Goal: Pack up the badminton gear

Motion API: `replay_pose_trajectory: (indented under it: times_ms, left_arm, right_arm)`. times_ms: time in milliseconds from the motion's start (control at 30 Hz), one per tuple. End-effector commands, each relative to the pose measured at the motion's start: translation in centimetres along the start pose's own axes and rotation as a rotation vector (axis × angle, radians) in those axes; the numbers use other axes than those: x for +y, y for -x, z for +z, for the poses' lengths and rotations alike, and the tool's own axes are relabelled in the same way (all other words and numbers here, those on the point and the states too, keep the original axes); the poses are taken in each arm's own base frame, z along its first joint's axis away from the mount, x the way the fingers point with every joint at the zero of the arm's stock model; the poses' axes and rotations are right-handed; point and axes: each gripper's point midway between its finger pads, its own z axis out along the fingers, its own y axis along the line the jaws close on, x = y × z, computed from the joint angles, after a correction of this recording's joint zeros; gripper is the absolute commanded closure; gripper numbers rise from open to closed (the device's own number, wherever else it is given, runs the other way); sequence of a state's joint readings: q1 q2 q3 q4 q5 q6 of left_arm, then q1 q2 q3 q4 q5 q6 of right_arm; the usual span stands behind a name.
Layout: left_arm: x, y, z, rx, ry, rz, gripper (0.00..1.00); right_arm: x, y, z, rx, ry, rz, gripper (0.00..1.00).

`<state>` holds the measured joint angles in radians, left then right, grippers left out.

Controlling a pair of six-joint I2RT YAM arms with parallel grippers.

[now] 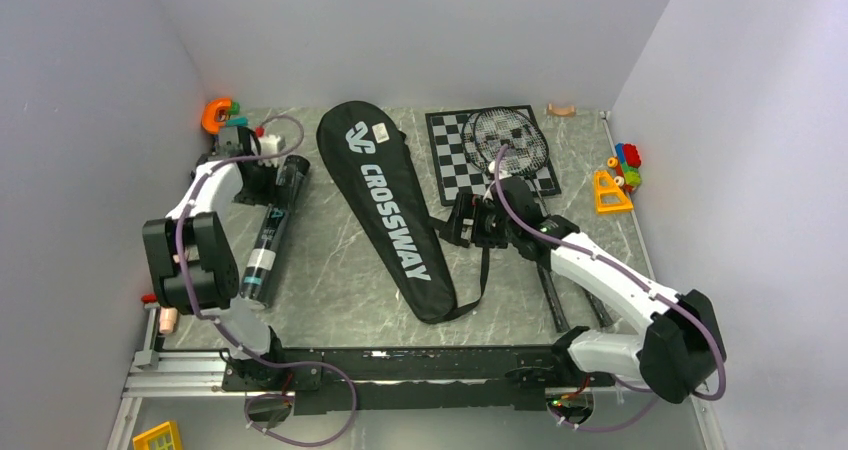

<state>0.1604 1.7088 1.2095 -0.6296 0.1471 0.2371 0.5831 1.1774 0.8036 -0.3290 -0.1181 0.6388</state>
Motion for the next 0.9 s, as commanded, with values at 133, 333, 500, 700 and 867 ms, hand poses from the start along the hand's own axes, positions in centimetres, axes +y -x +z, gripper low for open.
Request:
replay_pose_trajectory:
  times_ms: [133,333,500,700,867]
  left_arm:
    - [-3.8,4.6,-8.2,-0.145,-0.197,-0.02,0.01]
    - [-6.8,6.7,-11.0,-0.292,-0.182,0.065,0.01]
    - [-13.0,4.3,-8.9,-0.212,-0.198,0.203,0.0]
    - [-15.8,1.8,-4.7,-0.153,-0.168,0.236,0.01]
    - [-16.8,2.8,-3.6,-0.159,-0.182,0.219,0.01]
  right_arm:
    - [1.1,1.0,3.0,0.033,0.032,-0.001,0.0]
    - [0.3,-1.5,6.2,0.109,0.001,-0.004,0.09]
    - [0.1,-4.2,8.2,0.159,-0.039,-0.029,0.16]
    - [-0.9,-6.9,10.0,0.203,-0.066,-0.011,0.29]
    - [-0.5,-8.3,10.9,0.221,-0.053,0.003,0.42]
